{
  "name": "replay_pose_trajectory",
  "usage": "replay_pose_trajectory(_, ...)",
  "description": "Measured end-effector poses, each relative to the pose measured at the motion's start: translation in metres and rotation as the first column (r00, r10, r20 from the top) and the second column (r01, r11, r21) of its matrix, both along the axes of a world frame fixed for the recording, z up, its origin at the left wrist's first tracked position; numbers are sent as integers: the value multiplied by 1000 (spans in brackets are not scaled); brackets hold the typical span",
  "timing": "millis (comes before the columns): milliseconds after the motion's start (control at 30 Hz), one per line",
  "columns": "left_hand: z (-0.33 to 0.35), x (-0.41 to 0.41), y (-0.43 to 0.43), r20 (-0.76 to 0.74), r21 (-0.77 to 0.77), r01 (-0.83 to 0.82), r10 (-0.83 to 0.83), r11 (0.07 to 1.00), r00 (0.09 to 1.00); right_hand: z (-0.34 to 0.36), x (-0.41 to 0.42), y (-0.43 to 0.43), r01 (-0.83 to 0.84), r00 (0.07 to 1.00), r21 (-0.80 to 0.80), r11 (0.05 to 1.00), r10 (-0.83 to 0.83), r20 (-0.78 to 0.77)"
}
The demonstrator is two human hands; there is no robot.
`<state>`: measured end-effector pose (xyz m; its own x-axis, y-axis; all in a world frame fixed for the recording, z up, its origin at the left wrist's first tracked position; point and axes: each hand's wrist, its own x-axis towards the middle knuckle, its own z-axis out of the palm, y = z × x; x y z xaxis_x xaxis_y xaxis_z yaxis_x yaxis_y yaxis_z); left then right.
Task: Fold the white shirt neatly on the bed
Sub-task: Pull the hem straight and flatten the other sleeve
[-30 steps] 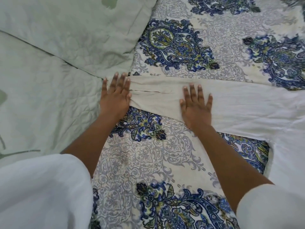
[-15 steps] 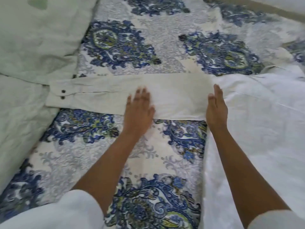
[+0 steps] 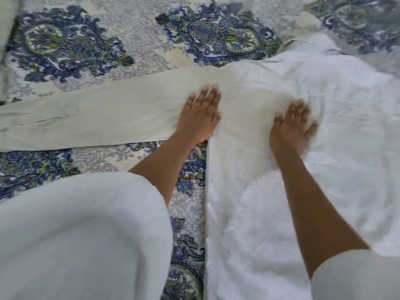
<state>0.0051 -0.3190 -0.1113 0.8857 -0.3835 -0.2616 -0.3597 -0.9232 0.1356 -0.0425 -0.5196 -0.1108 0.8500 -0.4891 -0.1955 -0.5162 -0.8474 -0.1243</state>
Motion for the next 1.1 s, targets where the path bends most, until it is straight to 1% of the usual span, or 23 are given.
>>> replay_pose_trajectory(33,6,-1,-7,-30,-13,-27,26,1000,999,2,-8,13,-34,999,15,999,34,-1)
replay_pose_trajectory(67,9,-9,-16,-36,-20,-35,35,999,999,1,-19,32,-140,990,28,990,139,21)
replay_pose_trajectory(133,8,-43,-36,25,-27,34,-33,999,999,-6,-49,63,-386,922,58,921,383,54)
replay_pose_trajectory(167,4,-63,-35,58,-23,78,-77,997,995,-12,-63,65,-435,900,52,899,431,74)
replay_pose_trajectory(200,2,-83,-30,68,-15,102,-100,995,993,-14,-79,53,-403,913,27,915,400,76)
replay_pose_trajectory(267,-1,-105,-13,48,52,46,-49,998,998,-17,-111,9,-209,971,-20,978,210,118)
replay_pose_trajectory(333,5,-116,-8,53,135,-27,20,991,998,-17,-134,-22,-23,994,-29,999,26,104)
replay_pose_trajectory(367,8,-125,-18,86,143,-15,3,990,996,-14,-142,-20,32,995,-11,999,-31,93)
replay_pose_trajectory(400,8,-141,-33,130,110,39,-53,993,990,-9,-149,-6,15,993,11,1000,-17,120)
replay_pose_trajectory(467,3,-182,-58,120,-13,135,-133,991,984,-8,-166,27,-187,974,6,982,184,134)
replay_pose_trajectory(533,-2,-206,-48,60,-64,91,-87,994,994,-13,-190,31,-292,952,57,955,283,119)
replay_pose_trajectory(600,-5,-221,-17,60,-17,-10,11,1000,998,-15,-219,2,-223,968,44,974,216,128)
replay_pose_trajectory(667,-1,-235,1,89,10,-80,79,997,993,-13,-245,-26,-86,989,-6,996,87,119)
replay_pose_trajectory(733,3,-252,-4,87,-39,-73,76,997,993,-7,-251,-23,20,992,11,1000,-21,121)
replay_pose_trajectory(767,4,-265,-13,86,-98,-72,80,993,993,-5,-253,-9,-20,990,30,999,15,143)
replay_pose_trajectory(800,6,-278,-21,67,-193,-128,144,973,987,-5,-257,6,-138,979,35,990,131,154)
replay_pose_trajectory(833,10,-290,-28,23,-325,-261,284,909,959,-8,-263,19,-270,949,36,962,260,177)
replay_pose_trajectory(867,13,-302,-32,-67,-466,-428,451,774,890,-9,-270,26,-357,923,62,932,341,179)
replay_pose_trajectory(900,16,-314,-34,-183,-578,-562,577,592,796,-10,-276,26,-375,918,89,923,356,175)
replay_pose_trajectory(967,25,-337,-33,-450,-686,-698,634,206,629,-10,-286,20,-305,946,134,943,284,154)
replay_pose_trajectory(1000,30,-344,-32,-589,-663,-748,596,31,546,-8,-289,16,-282,954,137,950,262,145)
replay_pose_trajectory(1033,36,-350,-30,-711,-586,-806,534,-90,457,-5,-290,15,-279,955,138,950,259,145)
replay_pose_trajectory(1100,44,-359,-19,-849,-430,-879,423,-206,317,4,-288,18,-286,954,182,941,262,145)
